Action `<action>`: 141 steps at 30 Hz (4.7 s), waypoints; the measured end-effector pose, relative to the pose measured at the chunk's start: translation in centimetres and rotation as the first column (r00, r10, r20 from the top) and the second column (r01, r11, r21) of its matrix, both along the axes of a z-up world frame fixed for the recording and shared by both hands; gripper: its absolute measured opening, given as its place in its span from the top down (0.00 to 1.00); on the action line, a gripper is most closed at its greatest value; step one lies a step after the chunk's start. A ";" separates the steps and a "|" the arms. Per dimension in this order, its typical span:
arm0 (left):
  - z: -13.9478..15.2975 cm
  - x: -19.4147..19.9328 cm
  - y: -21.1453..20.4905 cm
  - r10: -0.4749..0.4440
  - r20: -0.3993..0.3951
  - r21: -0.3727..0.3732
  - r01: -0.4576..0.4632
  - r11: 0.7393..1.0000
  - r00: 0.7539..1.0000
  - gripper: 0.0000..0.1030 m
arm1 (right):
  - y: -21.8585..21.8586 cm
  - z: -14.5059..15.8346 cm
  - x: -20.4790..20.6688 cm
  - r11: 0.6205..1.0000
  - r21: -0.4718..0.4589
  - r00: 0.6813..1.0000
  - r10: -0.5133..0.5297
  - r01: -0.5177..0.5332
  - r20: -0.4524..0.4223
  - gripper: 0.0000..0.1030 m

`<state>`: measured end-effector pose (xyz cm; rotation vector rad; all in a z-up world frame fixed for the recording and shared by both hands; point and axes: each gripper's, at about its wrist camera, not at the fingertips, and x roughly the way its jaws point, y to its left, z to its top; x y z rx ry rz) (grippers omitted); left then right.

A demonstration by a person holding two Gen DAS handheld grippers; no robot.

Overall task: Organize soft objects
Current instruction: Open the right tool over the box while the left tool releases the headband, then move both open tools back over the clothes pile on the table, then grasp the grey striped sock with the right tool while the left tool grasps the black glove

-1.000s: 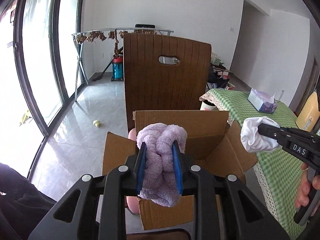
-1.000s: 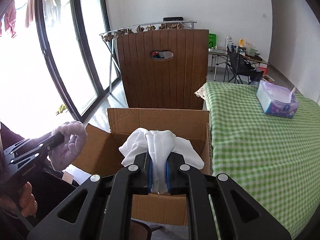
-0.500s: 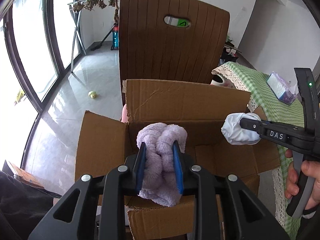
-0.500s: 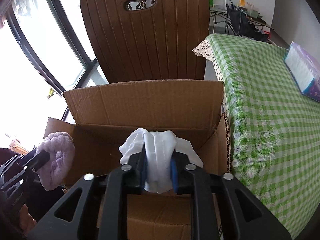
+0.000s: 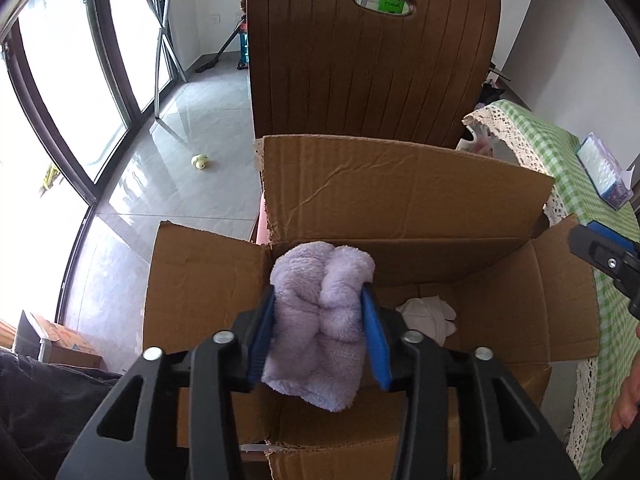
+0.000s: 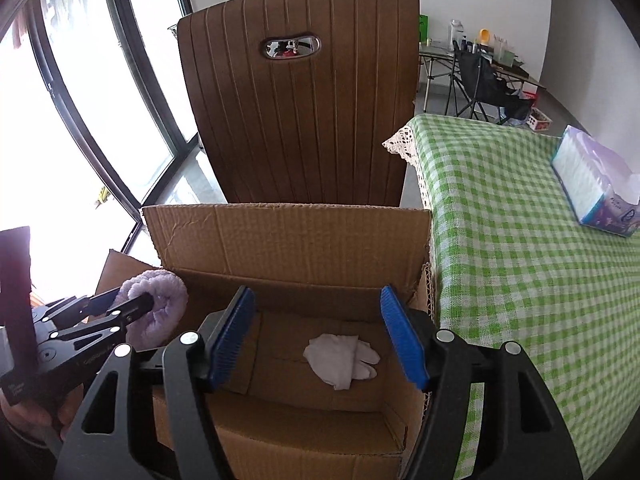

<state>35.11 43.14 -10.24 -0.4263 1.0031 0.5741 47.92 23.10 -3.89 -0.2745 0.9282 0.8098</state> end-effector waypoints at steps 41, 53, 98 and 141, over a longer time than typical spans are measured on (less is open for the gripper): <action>14.9 -14.6 -11.1 -0.061 0.393 0.339 -0.082 0.937 0.918 0.07 | -11.2 10.8 -16.3 0.976 0.219 0.906 -0.107 0.017 0.409 0.18; 16.7 -17.6 -16.1 -0.116 0.418 0.387 -0.061 0.920 0.901 0.07 | -15.9 12.5 -20.4 0.948 0.317 0.889 -0.165 0.023 0.428 0.16; 15.3 -9.9 -50.2 -0.741 0.463 0.389 0.640 0.663 0.486 0.07 | -55.9 12.5 -35.1 0.370 0.206 0.237 -0.847 0.906 0.476 0.07; 9.8 -8.7 -66.8 -0.946 0.300 0.287 0.933 0.214 0.125 0.07 | -66.7 7.8 -34.4 0.325 0.288 0.266 -0.937 0.901 0.226 0.89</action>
